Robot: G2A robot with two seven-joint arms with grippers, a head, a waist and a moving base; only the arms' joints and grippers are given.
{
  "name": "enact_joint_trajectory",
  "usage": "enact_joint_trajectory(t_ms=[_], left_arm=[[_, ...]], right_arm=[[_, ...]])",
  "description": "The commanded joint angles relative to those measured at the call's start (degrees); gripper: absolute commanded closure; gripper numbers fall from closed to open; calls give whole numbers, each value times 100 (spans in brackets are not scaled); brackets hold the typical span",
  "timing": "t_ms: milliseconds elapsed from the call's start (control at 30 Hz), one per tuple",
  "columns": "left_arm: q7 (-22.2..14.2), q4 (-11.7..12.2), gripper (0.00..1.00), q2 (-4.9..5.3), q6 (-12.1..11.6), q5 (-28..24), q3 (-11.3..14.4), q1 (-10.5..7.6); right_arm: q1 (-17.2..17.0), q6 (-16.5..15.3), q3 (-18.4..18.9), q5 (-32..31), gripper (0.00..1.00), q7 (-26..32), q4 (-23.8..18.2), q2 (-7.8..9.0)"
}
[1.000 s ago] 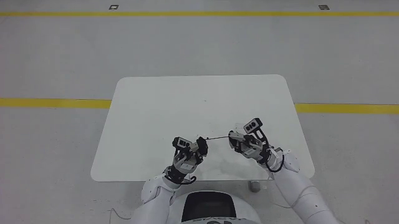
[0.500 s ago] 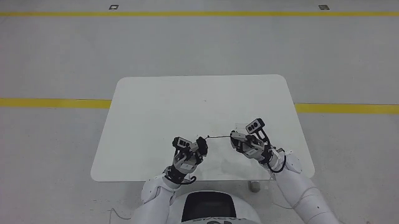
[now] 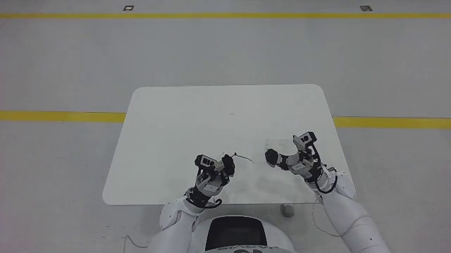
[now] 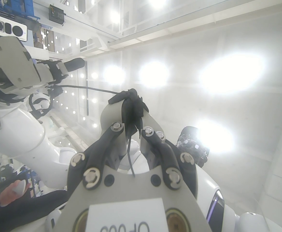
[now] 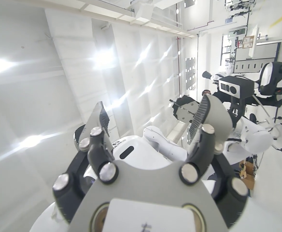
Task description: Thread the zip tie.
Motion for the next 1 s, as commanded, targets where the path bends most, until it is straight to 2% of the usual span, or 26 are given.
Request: enact_joint_trajectory(t_ms=[0, 167, 200, 300, 567, 967], left_arm=[[0, 0, 100, 0, 0, 0, 0, 0], [39, -1, 100, 1, 14, -1, 5, -6], [150, -34, 100, 5, 105, -79, 49, -19], [91, -102, 100, 27, 446, -611, 93, 22], [-233, -201, 100, 119, 844, -1191, 145, 77], [-260, -201, 100, 134, 845, -1233, 137, 87]], right_arm=[[3, -2, -5, -1, 0, -1, 4, -1], [2, 0, -6, -6, 0, -38, -8, -2], [-19, -23, -14, -36, 0, -145, -104, -6], [-114, -176, 77, -19, 0, -192, -286, 6], [-402, -223, 419, -82, 0, -229, -819, 11], [-424, -223, 435, -96, 0, -238, -843, 8]])
